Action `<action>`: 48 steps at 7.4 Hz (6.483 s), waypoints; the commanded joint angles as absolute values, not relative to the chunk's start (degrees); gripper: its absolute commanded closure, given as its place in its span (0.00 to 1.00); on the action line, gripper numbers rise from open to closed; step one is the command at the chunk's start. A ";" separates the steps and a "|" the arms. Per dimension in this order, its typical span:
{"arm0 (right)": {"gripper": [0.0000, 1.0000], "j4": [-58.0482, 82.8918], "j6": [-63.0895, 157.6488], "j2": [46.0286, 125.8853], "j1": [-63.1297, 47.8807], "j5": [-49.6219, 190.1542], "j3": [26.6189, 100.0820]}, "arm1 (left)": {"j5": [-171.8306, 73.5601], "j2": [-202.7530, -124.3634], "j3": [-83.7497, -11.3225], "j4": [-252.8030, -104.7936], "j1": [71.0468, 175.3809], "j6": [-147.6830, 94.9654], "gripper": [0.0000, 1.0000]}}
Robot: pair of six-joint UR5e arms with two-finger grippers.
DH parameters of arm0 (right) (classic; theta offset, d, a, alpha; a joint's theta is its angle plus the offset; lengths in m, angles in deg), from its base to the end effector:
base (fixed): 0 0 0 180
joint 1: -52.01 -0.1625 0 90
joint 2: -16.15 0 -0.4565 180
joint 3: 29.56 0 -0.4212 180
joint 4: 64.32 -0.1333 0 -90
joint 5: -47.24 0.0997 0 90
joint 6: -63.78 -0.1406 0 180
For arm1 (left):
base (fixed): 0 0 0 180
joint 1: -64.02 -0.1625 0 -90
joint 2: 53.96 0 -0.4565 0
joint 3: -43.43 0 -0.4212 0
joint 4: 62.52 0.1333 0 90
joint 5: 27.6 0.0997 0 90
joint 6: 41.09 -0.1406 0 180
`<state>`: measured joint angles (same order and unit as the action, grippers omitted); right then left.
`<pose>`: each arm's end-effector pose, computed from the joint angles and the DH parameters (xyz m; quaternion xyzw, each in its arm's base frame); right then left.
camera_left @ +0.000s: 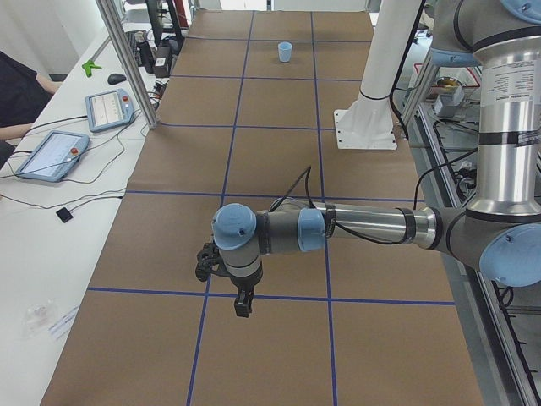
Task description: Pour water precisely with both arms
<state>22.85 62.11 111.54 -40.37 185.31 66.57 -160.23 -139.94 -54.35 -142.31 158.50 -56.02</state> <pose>0.0488 -0.4820 0.6991 0.0310 -0.4069 0.0196 0.9127 -0.0751 -0.4713 0.7042 0.0095 0.3666 0.0643 0.9281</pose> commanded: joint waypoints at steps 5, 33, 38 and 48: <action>0.01 22.60 62.20 111.69 -40.37 185.32 66.42 | -160.58 -140.70 -55.52 -142.32 158.41 -55.68 0.00; 0.01 22.07 62.20 112.74 -40.37 184.97 66.86 | -155.83 -134.56 -52.72 -191.19 116.31 14.02 1.00; 0.01 22.07 62.20 112.65 -40.45 184.97 66.77 | -167.84 -134.64 -60.52 -186.48 124.98 14.72 1.00; 0.01 22.07 62.20 113.53 -40.45 184.44 68.88 | -147.94 -189.27 -46.27 -156.81 105.43 52.41 1.00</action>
<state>22.07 62.20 113.57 -40.45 184.45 68.78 -150.84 -184.45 -52.12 -155.27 107.82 49.83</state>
